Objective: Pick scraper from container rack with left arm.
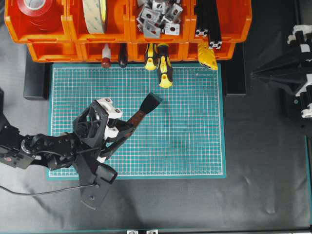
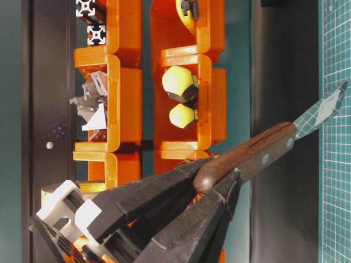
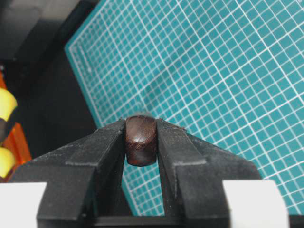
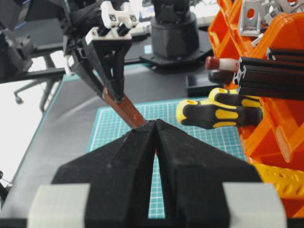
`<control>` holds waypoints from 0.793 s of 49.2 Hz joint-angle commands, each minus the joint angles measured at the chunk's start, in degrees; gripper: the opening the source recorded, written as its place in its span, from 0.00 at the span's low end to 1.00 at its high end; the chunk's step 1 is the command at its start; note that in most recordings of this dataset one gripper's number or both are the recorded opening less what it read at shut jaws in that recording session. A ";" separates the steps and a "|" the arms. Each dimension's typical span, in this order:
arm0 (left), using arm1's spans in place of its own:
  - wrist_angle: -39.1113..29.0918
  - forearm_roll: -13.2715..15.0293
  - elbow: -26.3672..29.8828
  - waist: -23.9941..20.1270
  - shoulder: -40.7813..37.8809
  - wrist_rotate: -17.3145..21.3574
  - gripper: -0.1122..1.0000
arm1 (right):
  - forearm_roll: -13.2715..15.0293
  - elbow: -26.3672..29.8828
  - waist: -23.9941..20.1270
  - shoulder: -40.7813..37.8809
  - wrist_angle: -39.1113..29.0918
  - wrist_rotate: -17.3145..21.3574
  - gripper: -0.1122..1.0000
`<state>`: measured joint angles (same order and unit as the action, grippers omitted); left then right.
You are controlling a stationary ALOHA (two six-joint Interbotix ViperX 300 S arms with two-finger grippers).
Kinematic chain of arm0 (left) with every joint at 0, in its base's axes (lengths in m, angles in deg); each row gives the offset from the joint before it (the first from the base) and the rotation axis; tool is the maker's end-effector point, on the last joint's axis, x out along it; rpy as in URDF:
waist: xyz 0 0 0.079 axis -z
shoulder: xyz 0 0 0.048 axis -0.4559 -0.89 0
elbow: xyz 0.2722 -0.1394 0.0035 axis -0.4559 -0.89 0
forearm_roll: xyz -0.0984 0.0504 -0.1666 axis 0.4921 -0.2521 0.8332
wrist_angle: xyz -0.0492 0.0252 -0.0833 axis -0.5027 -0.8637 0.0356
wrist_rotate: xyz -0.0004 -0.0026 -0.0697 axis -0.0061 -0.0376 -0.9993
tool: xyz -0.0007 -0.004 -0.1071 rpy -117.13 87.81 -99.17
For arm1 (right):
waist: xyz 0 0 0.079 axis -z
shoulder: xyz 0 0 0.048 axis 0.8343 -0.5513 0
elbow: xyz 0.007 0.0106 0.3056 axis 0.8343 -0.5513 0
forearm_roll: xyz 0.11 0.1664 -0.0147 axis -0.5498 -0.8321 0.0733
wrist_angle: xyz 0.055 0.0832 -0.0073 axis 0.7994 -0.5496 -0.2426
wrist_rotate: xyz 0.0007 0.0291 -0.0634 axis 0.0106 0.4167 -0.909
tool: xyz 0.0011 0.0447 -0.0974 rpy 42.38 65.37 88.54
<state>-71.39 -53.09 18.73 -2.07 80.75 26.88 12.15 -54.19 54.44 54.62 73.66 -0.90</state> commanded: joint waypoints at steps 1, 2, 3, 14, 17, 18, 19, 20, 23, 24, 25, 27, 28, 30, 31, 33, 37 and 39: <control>0.44 -0.26 0.70 -0.09 0.79 -0.62 0.28 | 0.09 1.93 0.00 -0.35 0.00 0.09 0.10; 0.70 -0.26 0.62 -0.09 0.70 -0.79 0.28 | 0.00 1.93 0.00 -0.35 0.00 0.09 0.10; 0.88 -0.26 0.62 -0.09 0.70 -0.97 0.28 | 0.00 1.93 0.00 -0.44 0.00 0.09 0.10; 1.93 -0.18 0.44 -1.14 0.70 -6.86 0.77 | 0.09 1.93 0.00 -0.35 0.00 0.09 0.10; 1.93 -0.18 0.35 -1.23 0.79 -9.32 0.88 | 0.00 1.93 0.00 -0.44 0.00 0.09 0.10; 1.93 -0.18 0.26 -1.23 0.88 -10.28 0.90 | 0.00 1.93 0.00 -0.35 0.00 0.18 0.10; 1.93 -0.18 0.18 -1.23 0.97 -11.16 0.91 | 0.00 1.93 0.00 -0.35 0.00 0.18 0.10; 1.93 -0.18 0.09 -1.23 0.97 -12.04 0.92 | 0.00 1.93 0.00 -0.44 0.00 0.18 0.10; 1.67 0.00 -0.18 -1.05 1.14 -15.38 0.92 | -0.09 1.93 0.00 -0.44 0.00 0.18 0.10; 1.58 0.18 -0.35 -1.05 1.32 -16.79 0.91 | -0.09 1.93 0.00 -0.35 0.00 0.18 0.10; 1.41 0.26 -0.44 -1.05 1.49 -18.37 0.90 | -0.09 1.93 0.00 -0.44 -0.09 0.18 0.10; 1.23 0.53 -0.53 -1.05 1.85 -21.88 0.90 | -0.09 1.93 0.00 -0.35 -0.09 0.18 0.10; 1.05 0.53 -0.44 -0.97 1.93 -23.91 0.89 | -0.09 1.93 0.00 -0.44 -0.18 0.18 0.10; 0.88 0.53 -0.53 -0.88 2.02 -27.86 0.90 | -0.09 1.93 0.00 -0.35 -0.26 0.18 0.10; 0.70 0.62 -0.70 -0.88 1.93 -29.71 0.90 | -0.18 1.93 -0.09 -0.44 -0.26 0.18 0.10; 0.70 0.53 -0.97 -0.88 2.11 -33.93 0.90 | -0.18 1.93 -0.09 -0.44 -0.35 0.18 0.10; 0.79 0.62 -2.20 -0.88 2.46 -42.80 0.90 | -0.18 1.93 -0.09 -0.53 -0.62 0.18 0.10; 0.79 0.62 -2.64 -0.97 2.46 -46.76 0.90 | -0.18 1.93 -0.09 -0.44 -0.88 0.18 0.10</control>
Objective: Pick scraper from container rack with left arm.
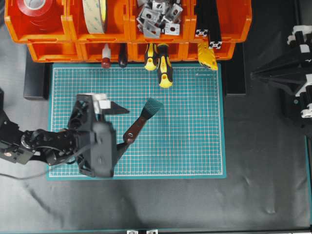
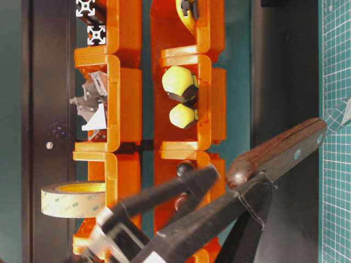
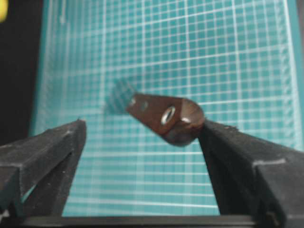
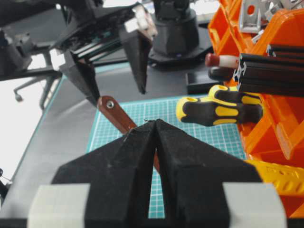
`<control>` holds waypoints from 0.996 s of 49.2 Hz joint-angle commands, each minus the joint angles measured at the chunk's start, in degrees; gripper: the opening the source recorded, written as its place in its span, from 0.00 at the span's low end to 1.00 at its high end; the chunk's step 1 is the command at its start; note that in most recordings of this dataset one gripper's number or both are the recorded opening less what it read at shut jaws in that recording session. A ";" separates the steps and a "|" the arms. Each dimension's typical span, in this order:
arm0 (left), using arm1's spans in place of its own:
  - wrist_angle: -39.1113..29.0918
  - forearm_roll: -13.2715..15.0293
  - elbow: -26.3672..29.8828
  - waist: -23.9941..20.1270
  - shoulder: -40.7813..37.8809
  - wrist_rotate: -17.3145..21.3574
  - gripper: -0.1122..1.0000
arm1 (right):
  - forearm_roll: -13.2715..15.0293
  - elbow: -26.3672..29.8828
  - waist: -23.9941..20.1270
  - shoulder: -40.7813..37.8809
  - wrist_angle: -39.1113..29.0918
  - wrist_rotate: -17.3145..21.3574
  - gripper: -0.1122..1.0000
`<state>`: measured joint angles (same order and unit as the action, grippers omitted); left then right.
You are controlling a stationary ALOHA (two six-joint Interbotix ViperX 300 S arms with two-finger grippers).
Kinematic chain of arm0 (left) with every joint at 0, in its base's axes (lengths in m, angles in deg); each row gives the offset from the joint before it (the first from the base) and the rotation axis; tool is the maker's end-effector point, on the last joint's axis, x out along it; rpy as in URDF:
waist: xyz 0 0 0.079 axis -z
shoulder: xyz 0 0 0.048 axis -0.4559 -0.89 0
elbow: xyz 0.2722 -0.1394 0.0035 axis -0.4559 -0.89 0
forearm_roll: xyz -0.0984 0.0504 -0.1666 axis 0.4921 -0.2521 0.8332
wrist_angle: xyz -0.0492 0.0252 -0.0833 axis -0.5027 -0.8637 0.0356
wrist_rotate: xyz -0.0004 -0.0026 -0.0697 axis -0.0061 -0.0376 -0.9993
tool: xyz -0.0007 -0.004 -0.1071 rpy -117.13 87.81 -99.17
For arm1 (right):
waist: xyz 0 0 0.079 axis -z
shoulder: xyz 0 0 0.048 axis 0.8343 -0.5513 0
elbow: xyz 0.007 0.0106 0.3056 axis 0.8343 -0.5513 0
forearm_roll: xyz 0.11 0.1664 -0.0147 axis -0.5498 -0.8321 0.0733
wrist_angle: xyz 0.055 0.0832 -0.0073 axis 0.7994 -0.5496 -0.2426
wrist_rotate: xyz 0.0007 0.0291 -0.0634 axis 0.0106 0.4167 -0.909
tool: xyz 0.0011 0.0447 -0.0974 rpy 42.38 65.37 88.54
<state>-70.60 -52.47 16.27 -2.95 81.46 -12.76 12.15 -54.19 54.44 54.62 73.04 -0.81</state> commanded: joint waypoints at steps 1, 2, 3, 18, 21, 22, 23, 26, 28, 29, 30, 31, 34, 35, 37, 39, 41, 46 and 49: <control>0.00 0.00 -0.53 -0.18 1.76 -9.23 0.90 | -0.18 1.93 0.00 -0.44 -0.44 0.09 0.10; 0.00 -0.09 -0.70 -0.26 1.76 -11.43 0.90 | -0.18 1.93 0.00 -0.44 -0.53 0.09 0.10; 0.18 0.00 -1.14 -0.44 1.85 -13.45 0.90 | -0.18 1.93 0.00 -0.44 -0.62 0.09 0.10; 4.13 -0.09 -8.00 -2.11 5.89 -32.78 0.90 | -0.18 1.93 -0.09 -0.35 -0.88 0.09 0.10; 4.57 0.00 -9.05 -2.11 6.59 -33.75 0.90 | -0.26 1.93 0.00 -0.35 -0.88 0.09 0.10; 4.75 -0.09 -9.32 -2.11 6.86 -33.93 0.90 | -0.18 1.93 0.00 -0.35 -0.88 0.09 0.10; 4.92 -0.09 -9.58 -2.11 7.03 -34.01 0.90 | -0.26 1.93 -0.09 -0.35 -0.88 0.18 0.10; 5.98 0.00 -10.20 -2.11 7.82 -34.19 0.90 | -0.26 1.93 -0.09 -0.35 -1.05 0.18 0.10; 6.77 0.00 -10.63 -2.11 8.79 -34.19 0.90 | -0.26 1.93 0.00 -0.35 -1.05 0.18 0.10; 7.03 -0.09 -10.72 -2.11 9.14 -34.19 0.90 | -0.26 1.93 -0.09 -0.35 -1.14 0.18 0.10; 7.29 -0.09 -10.81 -2.11 9.67 -34.19 0.90 | -0.26 1.93 -0.09 -0.35 -1.14 0.18 0.10; 7.65 0.00 -10.90 -2.11 10.02 -34.10 0.90 | -0.26 1.93 -0.09 -0.35 -1.23 0.18 0.10; 8.44 -0.09 -11.07 -2.11 11.07 -34.10 0.90 | -0.26 1.93 -0.09 -0.35 -1.23 0.18 0.10; 8.70 -0.09 -11.16 -2.02 11.43 -34.10 0.90 | -0.26 1.93 -0.09 -0.35 -1.23 0.18 0.10; 9.32 -0.09 -11.43 -2.02 12.04 -34.01 0.90 | -0.26 1.93 -0.09 -0.35 -1.32 0.18 0.10; 9.84 -0.09 -11.87 -2.02 12.74 -33.75 0.90 | -0.26 1.93 -0.09 -0.35 -1.49 0.18 0.10; 10.20 0.00 -12.66 -2.02 13.18 -34.01 0.90 | -0.26 1.93 -0.09 -0.35 -1.49 0.18 0.10; 10.46 0.00 -13.97 -2.02 14.85 -34.01 0.90 | -0.26 1.93 -0.09 -0.26 -1.58 0.18 0.10; 10.46 -0.09 -14.50 -2.02 16.08 -33.84 0.90 | -0.26 1.93 -0.09 -0.18 -1.67 0.09 0.10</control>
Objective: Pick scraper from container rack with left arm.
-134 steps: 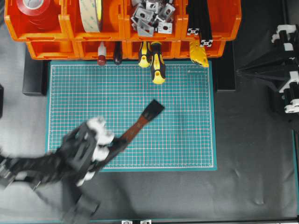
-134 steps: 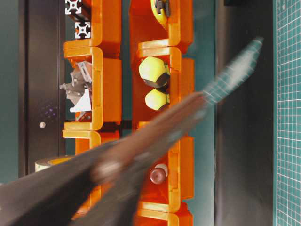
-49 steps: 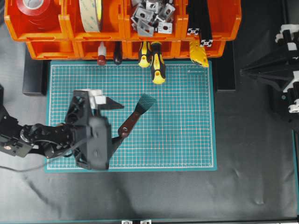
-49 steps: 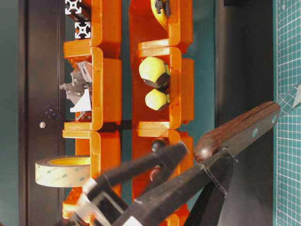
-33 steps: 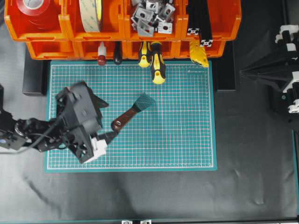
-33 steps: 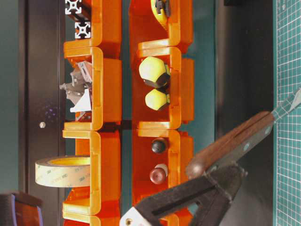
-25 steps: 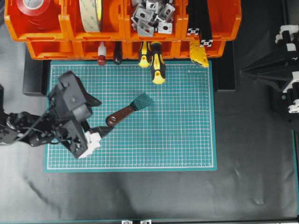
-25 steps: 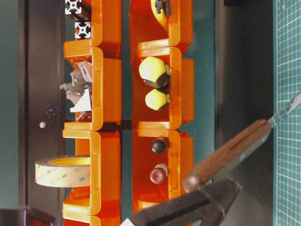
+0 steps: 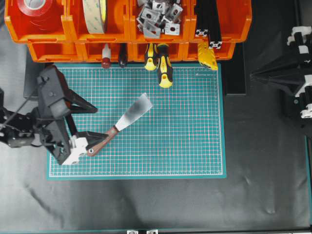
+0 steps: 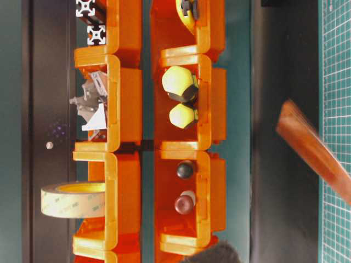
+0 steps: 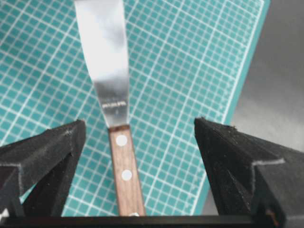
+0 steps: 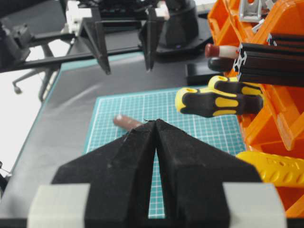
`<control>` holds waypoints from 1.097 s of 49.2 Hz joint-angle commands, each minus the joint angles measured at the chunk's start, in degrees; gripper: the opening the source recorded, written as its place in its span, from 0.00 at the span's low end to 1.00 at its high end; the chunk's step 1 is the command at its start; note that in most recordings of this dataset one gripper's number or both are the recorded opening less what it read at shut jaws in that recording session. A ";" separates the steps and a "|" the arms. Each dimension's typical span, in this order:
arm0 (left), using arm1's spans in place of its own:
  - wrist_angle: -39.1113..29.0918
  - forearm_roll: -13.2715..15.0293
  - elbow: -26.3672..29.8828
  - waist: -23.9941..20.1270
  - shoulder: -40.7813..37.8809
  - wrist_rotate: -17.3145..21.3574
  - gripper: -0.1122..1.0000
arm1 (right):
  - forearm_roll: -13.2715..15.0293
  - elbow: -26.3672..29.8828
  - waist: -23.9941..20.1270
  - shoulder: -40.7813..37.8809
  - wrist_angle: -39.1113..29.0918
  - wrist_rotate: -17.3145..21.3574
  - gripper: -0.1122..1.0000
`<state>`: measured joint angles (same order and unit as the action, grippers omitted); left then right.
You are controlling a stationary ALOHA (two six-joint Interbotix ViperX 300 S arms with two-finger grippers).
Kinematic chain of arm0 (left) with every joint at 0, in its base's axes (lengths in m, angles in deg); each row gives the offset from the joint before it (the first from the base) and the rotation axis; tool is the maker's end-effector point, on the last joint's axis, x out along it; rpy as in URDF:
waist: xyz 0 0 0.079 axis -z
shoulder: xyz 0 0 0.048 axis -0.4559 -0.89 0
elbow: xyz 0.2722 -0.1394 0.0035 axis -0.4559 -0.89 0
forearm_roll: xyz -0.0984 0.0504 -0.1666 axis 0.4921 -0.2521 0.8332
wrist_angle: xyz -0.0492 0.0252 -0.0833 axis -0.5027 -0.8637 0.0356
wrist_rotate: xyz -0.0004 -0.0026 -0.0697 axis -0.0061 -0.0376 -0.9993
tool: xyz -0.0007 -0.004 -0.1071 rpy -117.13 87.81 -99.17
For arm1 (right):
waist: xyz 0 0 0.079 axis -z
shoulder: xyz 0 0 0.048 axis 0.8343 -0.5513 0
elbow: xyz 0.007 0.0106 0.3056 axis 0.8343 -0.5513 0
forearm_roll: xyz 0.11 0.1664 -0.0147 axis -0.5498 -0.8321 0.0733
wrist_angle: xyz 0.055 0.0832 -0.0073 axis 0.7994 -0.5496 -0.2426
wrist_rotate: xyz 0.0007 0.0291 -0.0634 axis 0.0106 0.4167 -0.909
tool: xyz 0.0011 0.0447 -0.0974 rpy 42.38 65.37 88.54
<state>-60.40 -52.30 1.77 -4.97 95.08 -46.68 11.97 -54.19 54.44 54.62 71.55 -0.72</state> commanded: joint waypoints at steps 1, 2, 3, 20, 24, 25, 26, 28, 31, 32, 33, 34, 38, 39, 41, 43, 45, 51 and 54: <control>0.35 -0.26 -0.09 0.00 2.99 0.18 0.90 | -0.09 1.93 -0.09 -0.09 -0.18 0.00 0.10; 0.35 -0.26 -0.26 0.09 3.52 0.26 0.90 | -0.09 1.93 -0.09 0.00 -0.18 0.00 0.10; 0.53 -0.26 -0.44 0.18 4.04 0.44 0.90 | -0.09 1.93 -0.09 0.09 -0.26 0.00 0.10; 1.67 -0.26 -8.70 4.04 28.92 9.76 0.89 | -0.09 2.55 0.35 2.55 -2.29 0.00 0.10; 1.49 -0.26 -9.84 5.19 34.80 12.48 0.89 | -0.09 2.55 0.44 3.25 -2.55 0.00 0.10; 1.41 -0.26 -10.11 5.36 36.04 13.18 0.89 | -0.09 2.64 0.53 3.43 -2.64 0.00 0.10; 1.41 -0.26 -10.28 5.45 37.27 13.80 0.89 | -0.09 2.55 0.62 3.69 -2.72 0.00 0.10; 1.32 -0.26 -10.72 5.36 39.20 14.94 0.89 | -0.09 2.46 0.70 3.96 -3.08 0.00 0.10; 0.97 -0.26 -11.34 5.36 41.22 16.35 0.89 | -0.09 2.20 0.79 4.39 -3.78 0.00 0.10; 0.70 -0.26 -11.43 5.36 41.66 16.70 0.89 | -0.09 2.02 0.79 4.48 -4.13 0.00 0.10; 0.53 -0.26 -11.60 5.36 42.10 17.14 0.89 | -0.09 1.85 0.79 4.57 -4.39 0.00 0.10; 0.26 -0.26 -11.78 5.36 42.36 17.49 0.89 | -0.09 1.67 0.79 4.66 -4.75 0.00 0.10; -0.79 -0.26 -12.30 5.36 43.68 18.90 0.89 | -0.09 1.49 0.79 5.01 -5.62 0.09 0.10; -1.14 -0.26 -12.57 5.36 44.12 19.51 0.89 | -0.09 1.58 0.79 5.10 -5.71 0.18 0.10; -1.67 -0.26 -12.83 5.36 44.91 20.39 0.89 | -0.09 1.67 0.79 5.10 -5.54 0.18 0.10; -2.02 -0.26 -13.18 5.36 45.70 21.36 0.89 | -0.18 1.76 0.79 5.36 -5.10 0.62 0.10; -2.46 -0.26 -13.27 5.36 46.58 22.24 0.89 | -0.18 1.76 0.79 5.45 -4.92 1.05 0.10; -3.34 -0.26 -13.45 5.36 48.34 23.20 0.89 | -0.18 1.76 0.79 5.54 -4.66 2.20 0.10; -3.52 -0.26 -13.45 5.36 48.78 23.47 0.89 | -0.18 1.76 0.79 5.63 -3.87 2.55 0.10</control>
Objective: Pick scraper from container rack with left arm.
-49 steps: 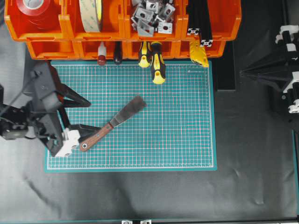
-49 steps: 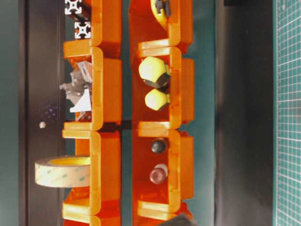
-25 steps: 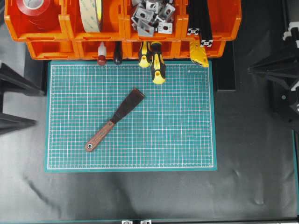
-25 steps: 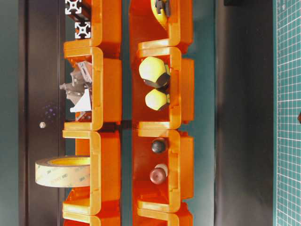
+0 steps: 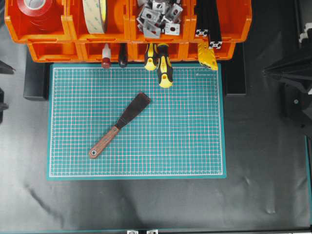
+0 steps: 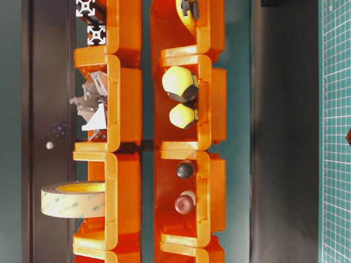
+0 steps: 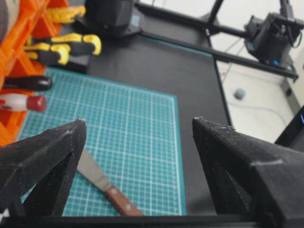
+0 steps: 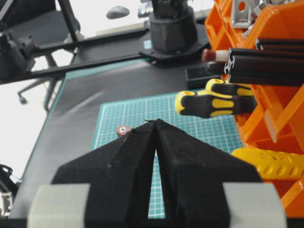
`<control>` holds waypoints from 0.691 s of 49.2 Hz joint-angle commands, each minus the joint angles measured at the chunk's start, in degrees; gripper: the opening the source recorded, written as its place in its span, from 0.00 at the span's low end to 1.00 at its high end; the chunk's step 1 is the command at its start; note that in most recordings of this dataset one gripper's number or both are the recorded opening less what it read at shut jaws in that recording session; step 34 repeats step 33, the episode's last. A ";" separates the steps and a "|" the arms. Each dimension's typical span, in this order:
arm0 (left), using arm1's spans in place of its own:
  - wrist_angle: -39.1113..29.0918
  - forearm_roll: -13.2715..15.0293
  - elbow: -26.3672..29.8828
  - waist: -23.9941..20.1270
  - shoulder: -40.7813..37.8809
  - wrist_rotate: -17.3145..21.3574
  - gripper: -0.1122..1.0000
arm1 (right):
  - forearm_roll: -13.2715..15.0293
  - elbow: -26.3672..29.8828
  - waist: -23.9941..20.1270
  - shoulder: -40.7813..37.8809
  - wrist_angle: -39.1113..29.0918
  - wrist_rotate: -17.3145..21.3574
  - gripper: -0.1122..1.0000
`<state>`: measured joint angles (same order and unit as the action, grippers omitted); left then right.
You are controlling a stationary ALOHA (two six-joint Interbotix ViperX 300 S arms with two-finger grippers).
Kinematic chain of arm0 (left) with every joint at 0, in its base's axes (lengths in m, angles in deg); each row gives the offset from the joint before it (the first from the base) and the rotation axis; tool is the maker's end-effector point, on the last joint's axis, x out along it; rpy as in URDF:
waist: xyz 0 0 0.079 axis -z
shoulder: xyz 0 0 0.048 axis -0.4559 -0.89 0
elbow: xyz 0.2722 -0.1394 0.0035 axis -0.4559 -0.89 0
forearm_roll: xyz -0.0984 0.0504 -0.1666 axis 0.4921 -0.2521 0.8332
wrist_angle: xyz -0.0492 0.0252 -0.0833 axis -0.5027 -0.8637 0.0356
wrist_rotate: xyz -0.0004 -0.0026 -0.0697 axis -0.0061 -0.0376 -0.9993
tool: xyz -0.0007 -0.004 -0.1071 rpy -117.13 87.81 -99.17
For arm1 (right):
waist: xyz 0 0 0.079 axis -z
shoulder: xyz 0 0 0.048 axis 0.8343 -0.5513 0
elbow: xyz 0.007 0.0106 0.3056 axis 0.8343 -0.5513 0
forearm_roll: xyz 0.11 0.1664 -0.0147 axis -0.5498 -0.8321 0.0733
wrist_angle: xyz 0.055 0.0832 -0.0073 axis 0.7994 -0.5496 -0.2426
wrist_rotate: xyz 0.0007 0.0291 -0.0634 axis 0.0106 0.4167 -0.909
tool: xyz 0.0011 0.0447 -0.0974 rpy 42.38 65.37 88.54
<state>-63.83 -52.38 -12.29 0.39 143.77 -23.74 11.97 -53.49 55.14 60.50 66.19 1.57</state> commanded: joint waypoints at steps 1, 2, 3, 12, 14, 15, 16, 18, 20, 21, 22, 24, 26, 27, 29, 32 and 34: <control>-0.18 -0.18 0.70 0.00 0.26 0.62 0.89 | -0.18 0.97 0.09 -0.26 1.85 0.35 0.10; -0.26 -0.18 0.70 0.00 0.53 0.79 0.89 | -0.18 0.97 0.09 -0.26 2.11 0.44 0.10; -0.35 -0.18 0.70 0.00 0.62 0.97 0.89 | -0.18 1.05 0.09 -0.26 2.37 0.44 0.10; -1.05 -0.18 1.05 -0.09 1.41 5.01 0.89 | -0.18 0.79 0.09 -0.35 2.72 0.53 0.10; -1.58 -0.18 1.05 -0.26 1.67 5.71 0.89 | -0.18 0.79 0.09 -0.35 2.64 0.62 0.10; -1.76 -0.18 1.05 -0.26 1.67 6.15 0.89 | -0.18 0.70 0.09 -0.35 2.55 0.79 0.10; -1.85 -0.18 1.14 -0.35 1.76 6.50 0.89 | -0.18 0.62 0.09 -0.26 2.46 0.97 0.10; -2.02 -0.18 1.14 -0.44 1.85 7.38 0.89 | -0.18 0.53 0.09 -0.18 2.20 1.58 0.10; -1.93 -0.18 1.14 -0.44 1.85 8.17 0.89 | -0.18 0.44 0.09 -0.18 2.02 2.20 0.10; -2.02 -0.18 1.14 -0.44 1.93 8.44 0.89 | -0.18 0.44 0.09 -0.18 1.93 2.55 0.10; -2.02 -0.18 1.14 -0.44 1.93 8.79 0.89 | -0.18 0.35 0.09 -0.18 1.85 2.81 0.10; -2.02 -0.18 1.14 -0.44 1.93 9.05 0.89 | -0.18 0.18 0.09 -0.18 1.58 3.25 0.10; -2.02 -0.18 1.14 -0.53 1.93 9.14 0.89 | -0.18 0.09 0.09 -0.18 1.14 3.60 0.10; -2.02 -0.18 1.14 -0.53 1.93 9.14 0.89 | -0.18 0.00 0.18 -0.09 0.97 3.69 0.10; -2.02 -0.18 0.97 -0.44 1.93 9.05 0.89 | -0.18 0.00 0.18 -0.18 0.53 3.69 0.10; -2.02 -0.18 0.88 -0.53 1.93 8.79 0.89 | -0.18 -0.26 0.26 -0.09 -0.44 3.78 0.10; -2.02 -0.18 0.79 -0.44 1.93 8.79 0.89 | -0.18 -0.18 0.35 -0.09 -0.62 3.78 0.10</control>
